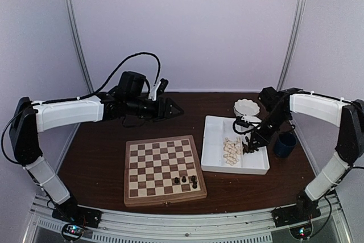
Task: Set up the chess pieces on the board
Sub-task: Pass from the right arm to the left
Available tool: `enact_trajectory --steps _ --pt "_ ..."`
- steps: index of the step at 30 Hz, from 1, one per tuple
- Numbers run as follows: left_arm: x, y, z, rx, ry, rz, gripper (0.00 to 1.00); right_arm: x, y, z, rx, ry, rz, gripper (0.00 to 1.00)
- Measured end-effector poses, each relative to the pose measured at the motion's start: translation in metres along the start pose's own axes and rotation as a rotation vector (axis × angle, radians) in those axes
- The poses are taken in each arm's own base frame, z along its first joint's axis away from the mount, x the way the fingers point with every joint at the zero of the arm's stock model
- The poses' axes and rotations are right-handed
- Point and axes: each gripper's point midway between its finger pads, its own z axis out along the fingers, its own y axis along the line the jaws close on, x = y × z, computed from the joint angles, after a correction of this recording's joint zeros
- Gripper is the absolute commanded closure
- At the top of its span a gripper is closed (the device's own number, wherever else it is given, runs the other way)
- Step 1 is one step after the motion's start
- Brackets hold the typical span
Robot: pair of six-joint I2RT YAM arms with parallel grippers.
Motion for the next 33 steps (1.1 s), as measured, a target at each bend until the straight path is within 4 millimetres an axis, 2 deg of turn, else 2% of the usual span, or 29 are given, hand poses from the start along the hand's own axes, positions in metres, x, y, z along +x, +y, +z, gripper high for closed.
enact_trajectory --steps 4,9,12,18,24,29,33 --pt "0.002 -0.003 0.001 0.019 0.012 -0.011 0.35 0.005 0.003 0.021 -0.120 -0.018 0.040 0.84" --pt "0.003 -0.011 0.011 0.054 0.028 -0.026 0.35 0.009 0.008 0.031 -0.164 -0.047 0.016 0.84" --pt "0.007 -0.020 0.035 0.091 0.062 -0.040 0.37 0.002 0.010 0.026 -0.162 -0.088 -0.031 0.84" --pt "0.023 -0.034 0.104 0.150 0.151 -0.099 0.45 -0.004 0.014 0.012 -0.140 -0.146 -0.111 0.84" --pt "0.031 -0.053 0.159 0.219 0.206 -0.145 0.49 -0.006 0.018 0.004 -0.129 -0.180 -0.151 0.84" --pt "0.036 -0.078 0.190 0.280 0.237 -0.147 0.52 -0.010 0.019 -0.003 -0.111 -0.204 -0.178 0.84" --pt "0.040 -0.094 0.203 0.313 0.268 -0.155 0.54 -0.010 0.019 -0.005 -0.106 -0.210 -0.185 0.85"
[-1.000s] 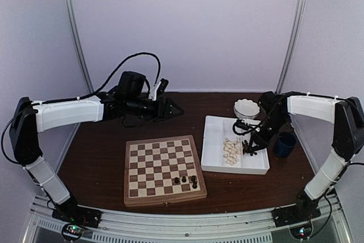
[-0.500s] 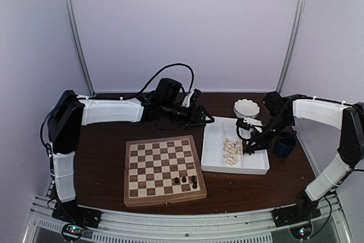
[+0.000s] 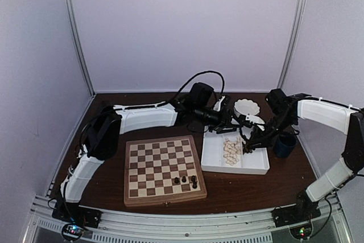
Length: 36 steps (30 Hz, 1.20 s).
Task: Set up the chess pieces on the board
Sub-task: Pass from the right arm to the left
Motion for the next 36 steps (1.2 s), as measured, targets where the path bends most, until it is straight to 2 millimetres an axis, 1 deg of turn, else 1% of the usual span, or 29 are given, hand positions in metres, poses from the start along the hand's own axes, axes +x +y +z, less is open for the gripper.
enact_trajectory --steps 2,4,11,15,18,22,27,31,36 --pt "0.003 -0.003 0.007 0.009 0.023 -0.014 0.55 -0.001 -0.001 0.000 0.003 -0.005 -0.003 0.85" --pt "0.005 -0.001 0.011 0.015 0.040 -0.029 0.57 -0.002 -0.002 0.000 0.008 -0.011 -0.006 0.85" --pt "0.012 0.010 0.024 0.021 0.092 -0.089 0.64 -0.005 -0.004 0.001 0.017 -0.026 -0.008 0.85" --pt "0.016 0.012 0.027 0.024 0.109 -0.111 0.69 -0.006 -0.005 0.001 0.019 -0.028 -0.003 0.85" --pt "0.017 0.008 0.028 0.036 0.118 -0.118 0.73 -0.006 -0.005 0.001 0.019 -0.028 0.003 0.85" --pt "0.016 0.002 0.029 0.058 0.125 -0.122 0.75 -0.006 -0.005 0.001 0.019 -0.028 0.004 0.85" --pt "0.018 0.007 0.035 0.068 0.139 -0.137 0.77 -0.006 -0.005 0.000 0.020 -0.029 0.008 0.85" --pt "0.023 0.012 0.040 0.070 0.156 -0.153 0.84 -0.006 -0.005 0.001 0.019 -0.029 0.010 0.85" --pt "0.022 0.008 0.039 0.076 0.158 -0.156 0.94 -0.006 -0.005 0.001 0.018 -0.029 0.011 0.85"
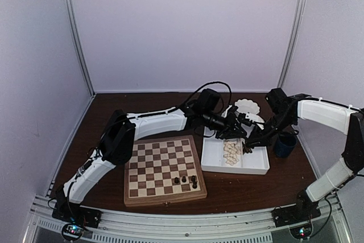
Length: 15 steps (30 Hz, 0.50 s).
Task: Set up the chess pieces on the board
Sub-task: Pass from the right arm to the left
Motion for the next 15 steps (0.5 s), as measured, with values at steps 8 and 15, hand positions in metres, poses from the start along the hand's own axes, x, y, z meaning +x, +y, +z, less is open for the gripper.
enact_trajectory --steps 8,15 --pt "-0.001 0.003 -0.004 -0.005 -0.011 0.016 1.00 0.002 0.000 -0.001 -0.002 0.001 0.004 0.86" --pt "0.005 -0.007 -0.028 -0.030 -0.063 0.065 1.00 -0.010 0.006 -0.007 -0.063 -0.094 -0.001 0.87"
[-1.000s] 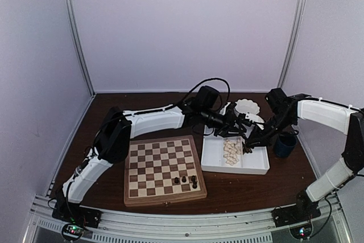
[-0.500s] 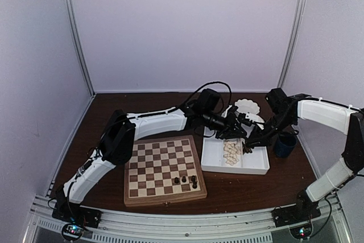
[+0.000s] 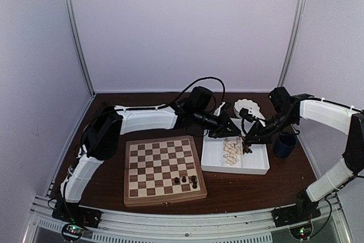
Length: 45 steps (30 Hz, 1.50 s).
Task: Set up the chess pieces on the board
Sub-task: Pass from the right arm to the left, then place the chess pile in the storage box.
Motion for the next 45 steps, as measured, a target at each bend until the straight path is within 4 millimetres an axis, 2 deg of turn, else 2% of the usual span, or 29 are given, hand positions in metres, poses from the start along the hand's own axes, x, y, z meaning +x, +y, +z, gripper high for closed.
enact_trajectory --steps 3,5,8,10,13,16,19,22,25,30,33,35,41,45 --pt "0.004 -0.004 -0.015 -0.014 -0.010 0.018 1.00 -0.004 -0.003 -0.004 0.004 -0.031 -0.006 0.87" --pt "0.003 -0.004 -0.030 -0.032 -0.018 0.017 1.00 0.010 -0.010 -0.006 0.033 0.006 0.035 0.87" --pt "-0.012 -0.003 -0.056 -0.045 -0.061 0.023 1.00 0.031 -0.017 -0.007 0.056 0.059 0.093 0.87" --pt "-0.025 -0.002 -0.070 -0.049 -0.095 0.030 1.00 0.036 -0.018 -0.007 0.060 0.081 0.105 0.87" --pt "-0.036 0.002 -0.080 -0.055 -0.124 0.034 1.00 0.039 -0.018 -0.007 0.065 0.094 0.107 0.87" --pt "-0.032 0.006 -0.078 -0.065 -0.115 0.040 1.00 0.043 -0.022 -0.007 0.083 0.115 0.118 0.87" --pt "-0.018 0.014 -0.077 -0.106 -0.084 0.049 1.00 0.052 -0.029 -0.002 0.100 0.154 0.150 0.87" --pt "0.004 0.021 -0.088 -0.181 -0.039 0.064 1.00 0.063 -0.038 0.003 0.123 0.202 0.193 0.87" --pt "0.023 0.013 -0.112 -0.260 -0.014 0.115 1.00 0.072 -0.044 0.006 0.147 0.241 0.223 0.85" --pt "0.055 -0.025 -0.171 -0.383 -0.014 0.269 1.00 0.084 -0.052 0.013 0.154 0.295 0.275 0.75" --pt "0.078 -0.036 -0.195 -0.456 0.002 0.349 1.00 0.089 -0.055 0.018 0.148 0.316 0.302 0.67" --pt "0.096 -0.032 -0.202 -0.507 0.033 0.385 1.00 0.090 -0.056 0.019 0.148 0.320 0.315 0.65" --pt "0.157 0.018 -0.206 -0.682 0.210 0.416 1.00 0.086 -0.059 0.017 0.157 0.315 0.323 0.64" --pt "0.184 0.034 -0.208 -0.747 0.303 0.452 0.99 0.085 -0.058 0.016 0.157 0.315 0.327 0.64"
